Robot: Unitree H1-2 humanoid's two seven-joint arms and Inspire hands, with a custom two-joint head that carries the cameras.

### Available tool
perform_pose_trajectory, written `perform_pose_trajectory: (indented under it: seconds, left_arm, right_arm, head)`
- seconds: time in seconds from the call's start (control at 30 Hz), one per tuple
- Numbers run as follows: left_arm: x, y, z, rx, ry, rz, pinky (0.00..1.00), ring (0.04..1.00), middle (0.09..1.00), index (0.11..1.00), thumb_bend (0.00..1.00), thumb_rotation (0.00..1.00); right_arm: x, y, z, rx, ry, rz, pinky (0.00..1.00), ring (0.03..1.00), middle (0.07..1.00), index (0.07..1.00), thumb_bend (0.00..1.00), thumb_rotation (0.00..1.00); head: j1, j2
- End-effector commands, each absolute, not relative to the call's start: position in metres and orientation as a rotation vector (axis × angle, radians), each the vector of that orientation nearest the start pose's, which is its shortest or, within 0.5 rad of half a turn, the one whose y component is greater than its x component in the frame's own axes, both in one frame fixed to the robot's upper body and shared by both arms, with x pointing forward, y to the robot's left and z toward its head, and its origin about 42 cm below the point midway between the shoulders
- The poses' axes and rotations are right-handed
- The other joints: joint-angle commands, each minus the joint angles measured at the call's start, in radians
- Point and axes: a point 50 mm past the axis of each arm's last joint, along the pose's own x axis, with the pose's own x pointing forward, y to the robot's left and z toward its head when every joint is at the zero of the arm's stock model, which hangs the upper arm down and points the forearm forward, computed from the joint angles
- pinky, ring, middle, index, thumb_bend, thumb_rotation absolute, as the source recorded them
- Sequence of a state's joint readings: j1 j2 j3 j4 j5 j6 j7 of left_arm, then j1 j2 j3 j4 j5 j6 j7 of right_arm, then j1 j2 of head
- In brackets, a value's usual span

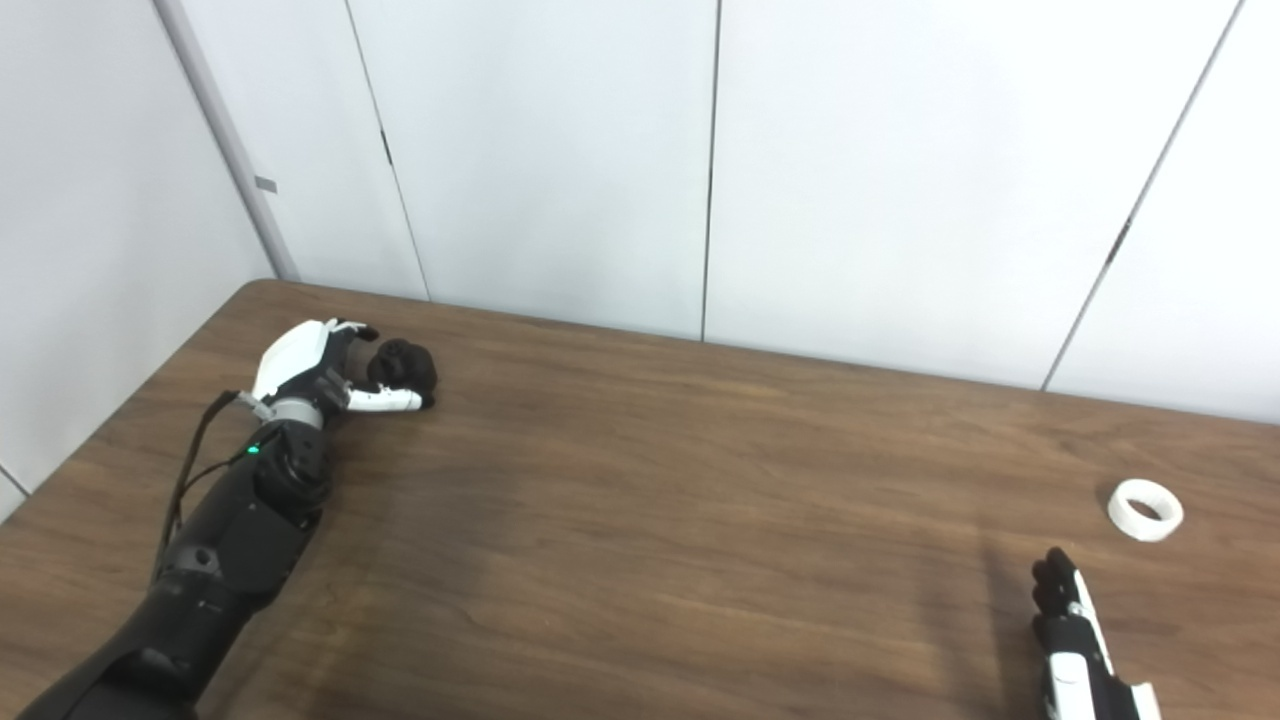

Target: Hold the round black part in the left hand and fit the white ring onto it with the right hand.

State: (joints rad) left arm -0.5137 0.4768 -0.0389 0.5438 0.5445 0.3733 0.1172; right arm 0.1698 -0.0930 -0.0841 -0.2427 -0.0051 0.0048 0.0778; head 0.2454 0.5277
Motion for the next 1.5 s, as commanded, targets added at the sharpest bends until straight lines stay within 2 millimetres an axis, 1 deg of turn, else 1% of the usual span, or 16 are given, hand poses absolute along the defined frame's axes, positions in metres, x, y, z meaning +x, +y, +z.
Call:
perform_pose_trajectory:
  seconds: [0.0, 0.13, 0.33, 0.43, 0.63, 0.73, 0.83, 0.93, 1.17, 1.37, 1.43, 1.47]
  left_arm:
    - [0.4520, 0.4100, 0.2049, 1.052, 0.231, 0.429, 1.00, 1.000, 0.976, 0.844, 1.00, 0.35]
    - [0.4544, 0.4117, 0.2014, 1.076, 0.255, 0.425, 1.00, 1.000, 0.972, 0.839, 0.99, 0.36]
    - [0.4553, 0.4129, 0.1999, 1.086, 0.264, 0.414, 1.00, 1.000, 0.968, 0.824, 0.98, 0.37]
    - [0.4555, 0.4119, 0.1998, 1.069, 0.249, 0.412, 1.00, 1.000, 0.955, 0.803, 0.98, 0.34]
    - [0.4560, 0.4075, 0.2005, 1.085, 0.243, 0.403, 1.00, 1.000, 0.940, 0.778, 0.98, 0.35]
    - [0.4563, 0.4061, 0.2016, 1.087, 0.243, 0.401, 1.00, 0.997, 0.936, 0.773, 0.97, 0.34]
    - [0.4568, 0.4074, 0.2009, 1.083, 0.248, 0.398, 1.00, 0.999, 0.936, 0.766, 0.97, 0.34]
    - [0.4564, 0.4082, 0.2007, 1.086, 0.252, 0.395, 1.00, 0.997, 0.932, 0.763, 0.96, 0.35]
    - [0.4551, 0.4096, 0.2003, 1.091, 0.263, 0.392, 1.00, 0.992, 0.930, 0.764, 0.95, 0.34]
    - [0.4539, 0.4107, 0.1998, 1.086, 0.267, 0.390, 1.00, 0.985, 0.923, 0.745, 0.94, 0.35]
    - [0.4538, 0.4114, 0.1989, 1.081, 0.263, 0.392, 1.00, 0.980, 0.917, 0.731, 0.93, 0.34]
    - [0.4536, 0.4118, 0.1984, 1.079, 0.257, 0.396, 1.00, 0.976, 0.909, 0.709, 0.91, 0.30]
  right_arm:
    - [0.2143, -0.2649, 0.1279, -0.118, -0.091, -0.038, 1.00, 0.998, 0.974, 0.973, 0.32, 1.00]
    - [0.2129, -0.2649, 0.1274, -0.129, -0.092, -0.036, 1.00, 0.994, 0.975, 0.976, 0.30, 1.00]
    - [0.2125, -0.2646, 0.1277, -0.128, -0.089, -0.038, 1.00, 0.998, 0.977, 0.981, 0.30, 1.00]
    - [0.2117, -0.2644, 0.1280, -0.134, -0.087, -0.035, 1.00, 0.993, 0.971, 0.977, 0.30, 1.00]
    - [0.2116, -0.2639, 0.1280, -0.127, -0.091, -0.038, 1.00, 0.983, 0.968, 0.974, 0.29, 1.00]
    - [0.2113, -0.2640, 0.1279, -0.134, -0.087, -0.040, 1.00, 0.996, 0.970, 0.975, 0.31, 1.00]
    - [0.2110, -0.2638, 0.1282, -0.140, -0.087, -0.041, 1.00, 0.987, 0.966, 0.972, 0.30, 1.00]
    - [0.2109, -0.2640, 0.1281, -0.143, -0.086, -0.040, 1.00, 0.987, 0.965, 0.971, 0.32, 1.00]
    - [0.2109, -0.2643, 0.1279, -0.144, -0.091, -0.042, 1.00, 0.976, 0.955, 0.964, 0.32, 1.00]
    - [0.2103, -0.2639, 0.1284, -0.148, -0.084, -0.042, 1.00, 0.982, 0.958, 0.965, 0.32, 1.00]
    - [0.2105, -0.2641, 0.1286, -0.153, -0.086, -0.044, 1.00, 0.978, 0.955, 0.963, 0.32, 1.00]
    - [0.2106, -0.2640, 0.1287, -0.154, -0.087, -0.045, 1.00, 0.978, 0.955, 0.963, 0.32, 1.00]
  head:
    - [0.001, 0.001]
    - [0.001, 0.000]
    - [-0.002, 0.001]
    - [-0.002, 0.003]
    - [-0.004, 0.004]
    - [-0.004, 0.004]
    - [-0.006, 0.005]
    - [-0.008, 0.005]
    - [-0.006, 0.007]
    - [-0.010, 0.009]
    - [-0.010, 0.009]
    - [-0.010, 0.009]
